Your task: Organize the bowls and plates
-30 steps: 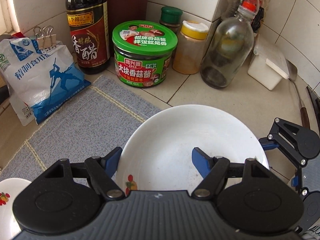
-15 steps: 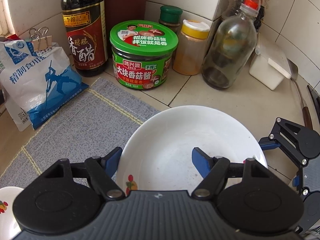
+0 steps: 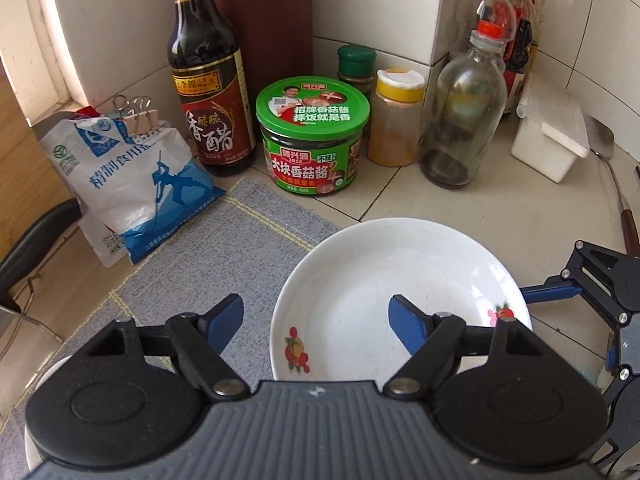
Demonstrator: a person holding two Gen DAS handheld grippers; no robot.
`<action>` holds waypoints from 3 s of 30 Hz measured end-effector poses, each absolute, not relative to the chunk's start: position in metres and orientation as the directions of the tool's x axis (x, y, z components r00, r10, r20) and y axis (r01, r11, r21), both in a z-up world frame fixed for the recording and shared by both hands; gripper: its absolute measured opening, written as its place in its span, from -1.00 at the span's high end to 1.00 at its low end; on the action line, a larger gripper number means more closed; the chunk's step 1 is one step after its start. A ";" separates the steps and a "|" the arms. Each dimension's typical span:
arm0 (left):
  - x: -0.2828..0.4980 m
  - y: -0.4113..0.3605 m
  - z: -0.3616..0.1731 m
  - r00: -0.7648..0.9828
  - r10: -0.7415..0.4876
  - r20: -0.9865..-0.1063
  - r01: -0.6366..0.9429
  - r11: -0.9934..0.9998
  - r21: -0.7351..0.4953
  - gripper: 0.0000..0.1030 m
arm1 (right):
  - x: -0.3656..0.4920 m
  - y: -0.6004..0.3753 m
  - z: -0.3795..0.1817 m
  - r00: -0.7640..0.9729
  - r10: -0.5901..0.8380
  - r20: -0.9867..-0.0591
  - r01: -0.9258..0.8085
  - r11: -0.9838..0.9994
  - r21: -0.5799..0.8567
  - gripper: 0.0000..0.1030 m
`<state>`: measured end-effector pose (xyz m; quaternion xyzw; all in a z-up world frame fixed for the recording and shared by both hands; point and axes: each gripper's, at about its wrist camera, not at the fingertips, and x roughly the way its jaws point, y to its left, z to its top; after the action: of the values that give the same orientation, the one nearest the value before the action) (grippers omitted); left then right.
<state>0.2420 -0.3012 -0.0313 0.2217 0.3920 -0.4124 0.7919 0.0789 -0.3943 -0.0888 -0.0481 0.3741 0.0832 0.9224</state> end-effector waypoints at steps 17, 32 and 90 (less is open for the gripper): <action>0.174 -0.217 0.004 0.409 -0.504 -0.760 0.767 0.641 -0.013 -0.57 | 0.032 -0.337 -0.053 0.746 0.121 -0.655 -0.213 0.975 -0.062 -1.00; 0.093 -0.101 0.009 0.500 -0.453 -0.738 0.622 0.781 -0.058 -0.59 | -0.006 -0.257 -0.042 0.749 0.194 -0.633 -0.298 0.953 -0.061 -1.00; 0.172 -0.050 -0.053 0.349 -0.310 -0.884 0.616 0.787 -0.033 -0.50 | 0.038 -0.187 -0.105 0.641 0.425 -0.639 -0.549 0.836 0.004 -1.00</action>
<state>0.1718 -0.0495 -0.0529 0.1551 0.4932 -0.2869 0.8065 0.0376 -0.1867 -0.1054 -0.0953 0.3258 0.2704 0.9009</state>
